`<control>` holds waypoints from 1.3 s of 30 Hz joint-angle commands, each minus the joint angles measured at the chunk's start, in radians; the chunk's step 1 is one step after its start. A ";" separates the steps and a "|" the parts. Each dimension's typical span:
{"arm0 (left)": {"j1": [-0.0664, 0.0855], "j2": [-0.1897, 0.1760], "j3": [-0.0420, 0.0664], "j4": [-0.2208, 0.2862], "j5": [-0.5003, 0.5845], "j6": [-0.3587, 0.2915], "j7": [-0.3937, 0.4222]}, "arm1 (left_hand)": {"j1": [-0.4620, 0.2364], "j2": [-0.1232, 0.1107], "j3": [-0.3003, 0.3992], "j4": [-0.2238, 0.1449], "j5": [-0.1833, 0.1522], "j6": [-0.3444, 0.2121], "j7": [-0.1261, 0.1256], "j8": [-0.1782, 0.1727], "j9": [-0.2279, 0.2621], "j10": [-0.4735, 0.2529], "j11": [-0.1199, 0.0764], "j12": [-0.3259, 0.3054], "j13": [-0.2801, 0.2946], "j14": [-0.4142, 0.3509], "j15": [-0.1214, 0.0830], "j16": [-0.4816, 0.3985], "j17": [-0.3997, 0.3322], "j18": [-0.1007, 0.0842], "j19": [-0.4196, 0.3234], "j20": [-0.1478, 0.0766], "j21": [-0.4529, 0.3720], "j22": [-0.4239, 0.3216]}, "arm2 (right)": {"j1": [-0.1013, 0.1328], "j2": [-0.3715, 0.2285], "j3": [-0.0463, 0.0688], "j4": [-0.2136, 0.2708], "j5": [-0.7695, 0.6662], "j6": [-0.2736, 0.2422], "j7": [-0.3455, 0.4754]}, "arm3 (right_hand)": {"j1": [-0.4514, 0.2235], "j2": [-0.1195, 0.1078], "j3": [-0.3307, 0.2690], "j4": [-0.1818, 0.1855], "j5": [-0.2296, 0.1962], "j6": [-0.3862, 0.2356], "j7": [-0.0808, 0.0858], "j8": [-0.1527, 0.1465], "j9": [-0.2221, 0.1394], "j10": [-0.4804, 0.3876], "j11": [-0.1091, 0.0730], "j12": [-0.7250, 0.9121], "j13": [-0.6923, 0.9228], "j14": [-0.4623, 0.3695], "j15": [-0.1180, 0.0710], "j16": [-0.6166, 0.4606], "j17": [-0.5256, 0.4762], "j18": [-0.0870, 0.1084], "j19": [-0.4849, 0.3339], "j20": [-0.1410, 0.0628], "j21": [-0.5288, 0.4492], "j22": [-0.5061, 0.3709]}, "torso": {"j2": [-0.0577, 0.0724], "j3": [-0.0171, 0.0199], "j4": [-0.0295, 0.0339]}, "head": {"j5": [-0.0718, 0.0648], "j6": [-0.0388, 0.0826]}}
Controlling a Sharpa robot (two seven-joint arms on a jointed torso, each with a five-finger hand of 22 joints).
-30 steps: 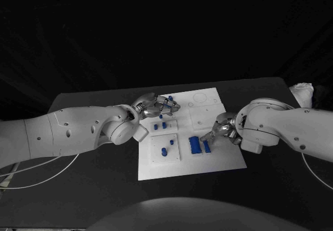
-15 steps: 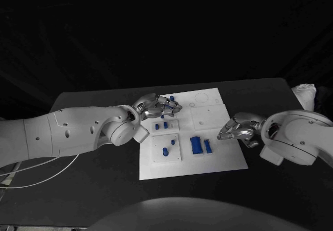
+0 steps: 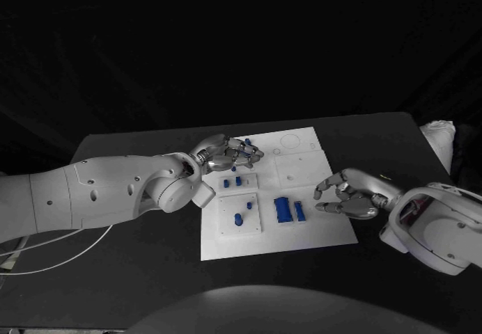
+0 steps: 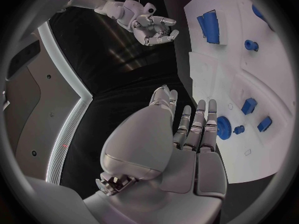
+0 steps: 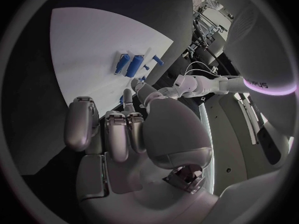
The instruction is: Assemble the parts on the task board
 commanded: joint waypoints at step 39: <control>0.000 -0.003 0.000 0.005 -0.003 0.006 0.021 | 0.011 0.000 -0.001 0.000 0.009 -0.001 0.005 0.005 0.000 0.011 0.000 0.004 0.000 0.009 -0.003 0.007 -0.001 -0.007 0.009 0.003 0.007 -0.001 | -0.084 0.100 0.000 -0.087 -0.258 -0.037 -0.025 | 0.026 -0.043 -0.083 0.149 -0.036 -0.109 -0.053 0.539 0.443 0.102 -0.040 0.004 0.263 0.106 -0.028 0.003 0.263 0.001 -0.020 -0.026 0.020 0.170 | 0.000 0.0002 0.0009 | -0.001 0.000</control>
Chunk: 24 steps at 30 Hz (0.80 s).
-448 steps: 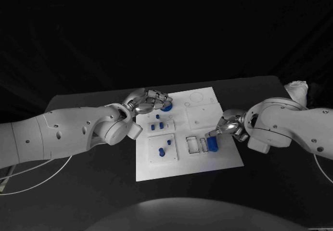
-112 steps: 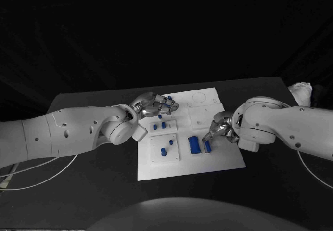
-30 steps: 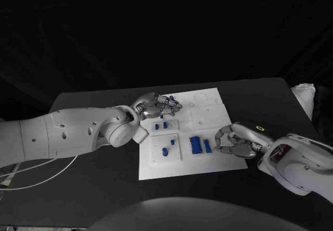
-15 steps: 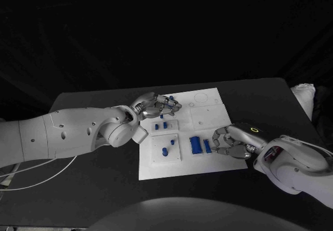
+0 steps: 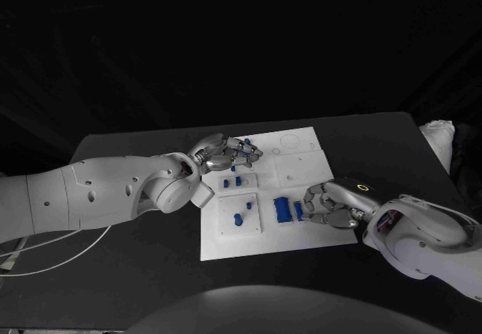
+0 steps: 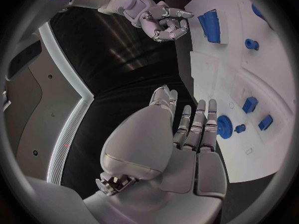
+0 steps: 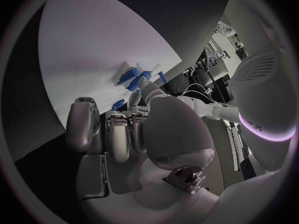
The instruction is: Assemble the parts on the task board
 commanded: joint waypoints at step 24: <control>-0.001 0.005 0.001 -0.003 -0.003 0.015 0.002 | 0.010 0.001 -0.002 0.001 0.003 -0.001 0.007 0.005 0.000 0.005 0.003 0.005 -0.001 0.006 0.001 0.004 -0.001 -0.007 0.005 -0.001 0.007 -0.002 | -0.022 0.021 0.000 -0.027 -0.016 -0.007 -0.074 | 0.026 0.002 0.010 0.000 0.024 -0.010 -0.001 0.011 0.004 0.102 -0.008 0.004 0.263 0.104 -0.009 0.003 0.263 0.004 -0.007 -0.008 -0.016 0.166 | 0.000 0.0002 0.0005 | 0.007 0.000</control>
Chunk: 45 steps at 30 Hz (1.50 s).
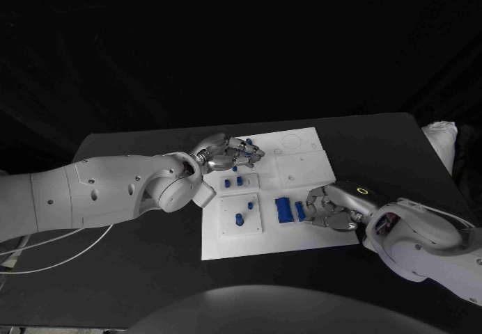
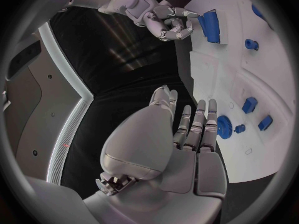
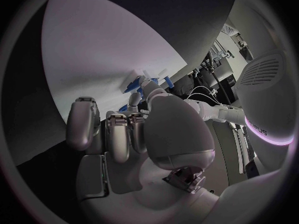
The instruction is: Assemble the parts on the task board
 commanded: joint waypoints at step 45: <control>-0.007 -0.040 0.001 0.062 -0.046 -0.058 0.222 | -0.051 -0.032 -0.060 0.002 -0.064 0.008 0.006 0.018 0.001 0.111 -0.009 0.007 -0.003 0.014 -0.075 -0.002 -0.004 0.033 0.006 -0.002 0.016 -0.019 | 0.043 -0.098 0.000 0.064 0.436 -0.295 0.319 | -0.094 0.007 -0.154 0.198 -0.170 0.073 -0.009 -0.031 -0.109 0.106 -0.013 0.004 0.263 0.100 -0.013 -0.003 0.256 0.028 -0.083 -0.007 -0.136 0.132 | -0.004 -0.0002 -0.0011 | 0.006 0.000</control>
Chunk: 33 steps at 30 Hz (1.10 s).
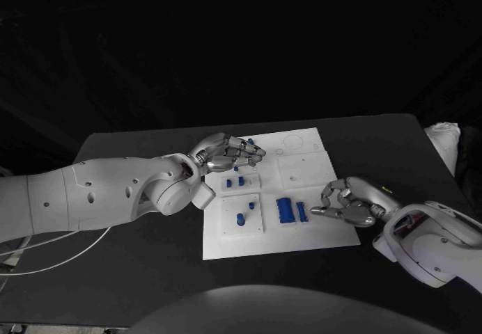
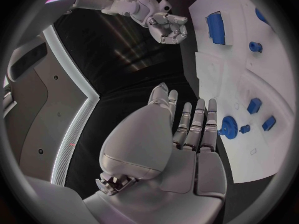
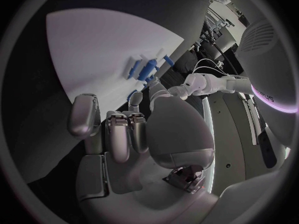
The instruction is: Assemble the parts on the task board
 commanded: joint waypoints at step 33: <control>-0.001 -0.031 0.002 0.066 0.061 -0.216 0.233 | -0.926 -0.325 0.068 -0.118 -0.402 -0.654 -0.149 -0.111 -0.067 -0.352 -0.242 -0.543 -0.064 -0.467 -0.178 -0.526 -0.064 -0.056 -0.457 -0.175 -0.181 -0.718 | 0.109 0.062 0.002 -0.113 0.935 0.176 0.577 | -0.568 0.179 -0.182 -0.098 -0.054 -0.773 -0.081 -0.709 -1.159 -1.466 0.051 -1.567 -1.307 -1.467 0.093 -1.567 -1.307 -0.085 -1.342 0.153 -1.135 -1.309 | 0.006 0.0047 0.0085 | -0.024 0.001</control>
